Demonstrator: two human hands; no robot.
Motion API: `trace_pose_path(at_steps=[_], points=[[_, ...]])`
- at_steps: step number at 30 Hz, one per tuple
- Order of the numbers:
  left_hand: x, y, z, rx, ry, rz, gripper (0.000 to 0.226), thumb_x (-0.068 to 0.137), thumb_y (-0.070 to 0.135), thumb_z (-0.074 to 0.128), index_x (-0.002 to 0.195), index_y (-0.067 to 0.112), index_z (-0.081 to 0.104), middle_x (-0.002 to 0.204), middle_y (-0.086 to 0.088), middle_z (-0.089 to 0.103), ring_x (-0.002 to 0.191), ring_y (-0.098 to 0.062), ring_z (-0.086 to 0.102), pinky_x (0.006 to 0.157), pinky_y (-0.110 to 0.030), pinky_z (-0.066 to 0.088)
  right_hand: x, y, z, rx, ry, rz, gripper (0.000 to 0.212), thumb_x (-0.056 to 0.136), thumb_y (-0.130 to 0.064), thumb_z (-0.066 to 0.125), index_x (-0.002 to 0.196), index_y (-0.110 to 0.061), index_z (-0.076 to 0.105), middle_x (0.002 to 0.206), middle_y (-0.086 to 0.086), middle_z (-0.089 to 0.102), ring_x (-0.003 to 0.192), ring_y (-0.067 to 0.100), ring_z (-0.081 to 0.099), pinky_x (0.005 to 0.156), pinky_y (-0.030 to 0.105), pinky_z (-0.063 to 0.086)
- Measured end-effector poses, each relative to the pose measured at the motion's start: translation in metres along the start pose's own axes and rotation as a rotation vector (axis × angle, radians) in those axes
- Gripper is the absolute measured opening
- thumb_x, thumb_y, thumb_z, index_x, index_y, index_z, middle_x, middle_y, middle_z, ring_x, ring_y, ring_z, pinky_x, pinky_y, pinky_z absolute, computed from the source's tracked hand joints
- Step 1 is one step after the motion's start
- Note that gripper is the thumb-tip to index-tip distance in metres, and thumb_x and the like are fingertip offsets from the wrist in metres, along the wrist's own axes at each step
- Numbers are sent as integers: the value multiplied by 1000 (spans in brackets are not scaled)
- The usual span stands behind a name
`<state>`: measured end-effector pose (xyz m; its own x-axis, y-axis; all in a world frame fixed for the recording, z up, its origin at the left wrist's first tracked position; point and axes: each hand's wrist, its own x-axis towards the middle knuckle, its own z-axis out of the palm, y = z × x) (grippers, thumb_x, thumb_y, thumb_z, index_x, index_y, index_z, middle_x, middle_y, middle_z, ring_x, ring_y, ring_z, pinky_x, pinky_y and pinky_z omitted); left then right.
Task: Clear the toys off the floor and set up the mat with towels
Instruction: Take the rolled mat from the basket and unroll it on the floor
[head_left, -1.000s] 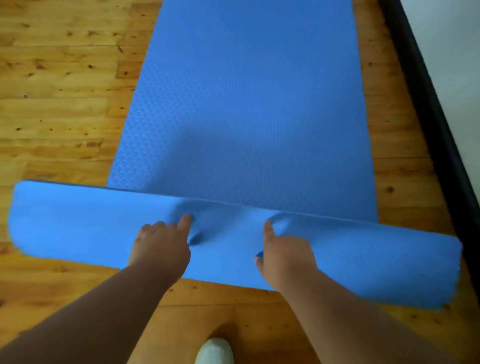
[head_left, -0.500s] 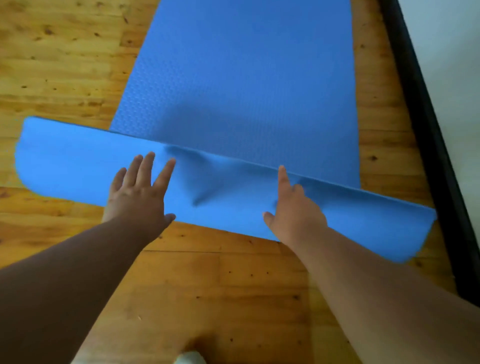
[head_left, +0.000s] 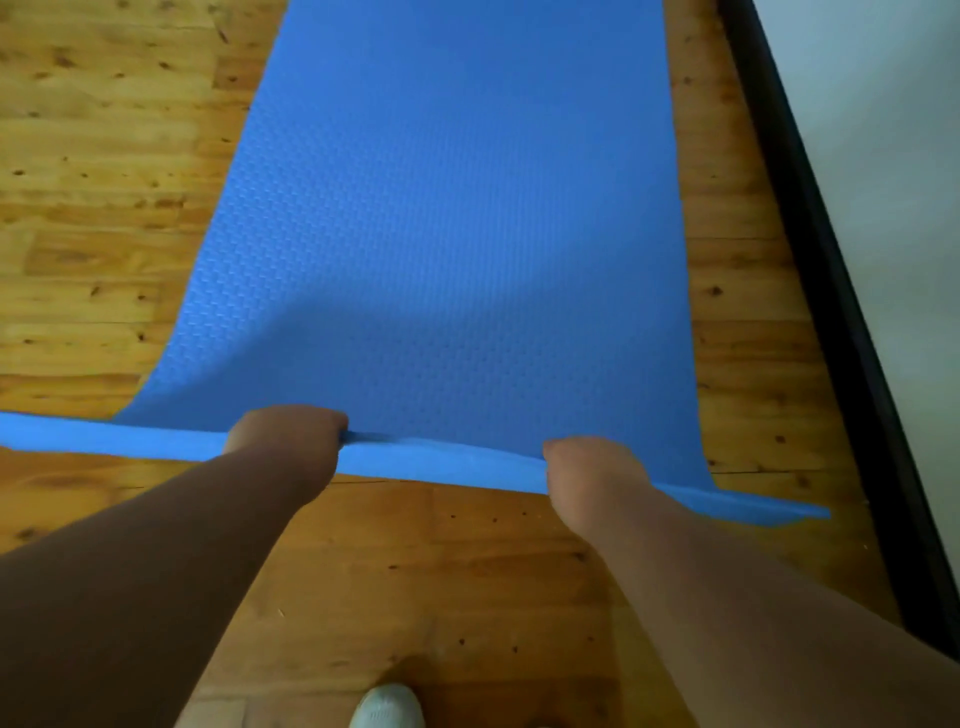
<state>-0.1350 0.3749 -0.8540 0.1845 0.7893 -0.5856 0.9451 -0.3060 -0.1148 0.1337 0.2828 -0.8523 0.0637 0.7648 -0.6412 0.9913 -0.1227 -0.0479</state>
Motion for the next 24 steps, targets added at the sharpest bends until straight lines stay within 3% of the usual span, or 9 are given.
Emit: trace_pose_path(at_steps=[4,10,15,24], points=[[-27,9,30,-40,36,40,13,96,25,41,95,32,52,73,7,52,65,-17,51,48,-29,31,-18,13,17,-81,-86,51,26,94,-16,44,112,-16,62,114,8,63,104,29,61,82,37,48],[-55,55,58,-130,34,115,15,96,23,38,103,29,51,86,3,59,83,-24,62,60,-31,38,-38,46,18,-123,-137,133,31,89,-5,41,111,-16,61,115,6,61,104,28,59,84,37,50],[-65,84,66,-151,19,142,13,94,19,39,87,30,40,71,6,44,68,-21,49,56,-32,34,-44,69,16,-124,-158,196,30,89,-4,42,110,-16,59,113,5,61,102,26,59,88,38,51],[-66,116,73,-151,-9,134,13,93,18,40,94,30,45,71,6,40,69,-21,43,50,-31,26,-48,93,20,-189,-193,225,30,89,-3,41,110,-16,58,112,4,59,99,23,57,84,34,50]])
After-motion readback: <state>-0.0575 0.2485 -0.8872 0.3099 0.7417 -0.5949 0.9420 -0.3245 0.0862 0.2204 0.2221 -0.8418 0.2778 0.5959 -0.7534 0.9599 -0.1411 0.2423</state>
